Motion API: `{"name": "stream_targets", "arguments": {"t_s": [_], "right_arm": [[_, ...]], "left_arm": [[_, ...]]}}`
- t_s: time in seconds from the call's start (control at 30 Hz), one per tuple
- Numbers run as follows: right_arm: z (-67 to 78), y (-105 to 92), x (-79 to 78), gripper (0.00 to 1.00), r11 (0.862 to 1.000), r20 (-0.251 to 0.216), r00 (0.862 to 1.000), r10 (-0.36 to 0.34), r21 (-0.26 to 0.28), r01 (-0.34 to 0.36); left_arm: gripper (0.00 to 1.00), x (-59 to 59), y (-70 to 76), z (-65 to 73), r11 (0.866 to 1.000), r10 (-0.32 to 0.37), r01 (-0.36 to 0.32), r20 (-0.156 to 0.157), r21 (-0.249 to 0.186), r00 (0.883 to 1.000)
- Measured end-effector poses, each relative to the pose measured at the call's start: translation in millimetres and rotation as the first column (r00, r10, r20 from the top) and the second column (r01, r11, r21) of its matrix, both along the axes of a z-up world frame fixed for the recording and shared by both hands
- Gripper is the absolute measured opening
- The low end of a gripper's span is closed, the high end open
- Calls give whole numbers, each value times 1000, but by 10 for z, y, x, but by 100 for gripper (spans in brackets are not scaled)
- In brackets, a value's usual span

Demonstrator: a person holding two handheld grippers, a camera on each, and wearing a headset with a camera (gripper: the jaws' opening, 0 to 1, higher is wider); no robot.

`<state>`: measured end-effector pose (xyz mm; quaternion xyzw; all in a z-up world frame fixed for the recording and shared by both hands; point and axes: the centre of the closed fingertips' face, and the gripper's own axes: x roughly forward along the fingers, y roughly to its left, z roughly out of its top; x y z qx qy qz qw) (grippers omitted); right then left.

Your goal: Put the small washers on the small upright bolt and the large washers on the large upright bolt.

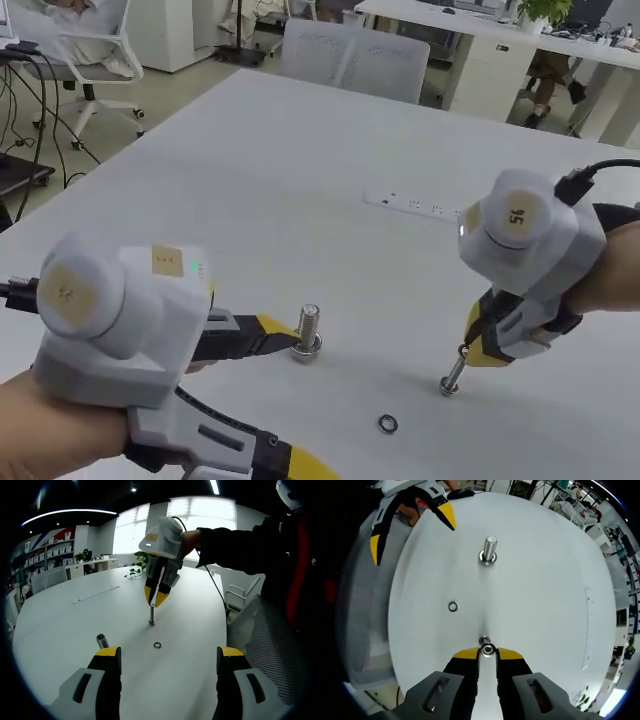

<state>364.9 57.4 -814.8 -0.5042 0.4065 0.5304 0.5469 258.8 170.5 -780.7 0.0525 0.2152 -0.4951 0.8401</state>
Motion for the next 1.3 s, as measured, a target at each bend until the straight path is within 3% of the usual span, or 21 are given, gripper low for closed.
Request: {"name": "stream_targets", "arguments": {"t_s": [0.4,1.3], "right_arm": [[-69,-8,6,14,1000,-16,1000,-9,0,9],[-434,-29,9,14,1000,-68,997,-23,-7,22]], "left_arm": [[78,0,7,-22,1000,1,-1,-8,1,1000],[77,2,12,-94,1000,4,-4,-32,12,999]]}}
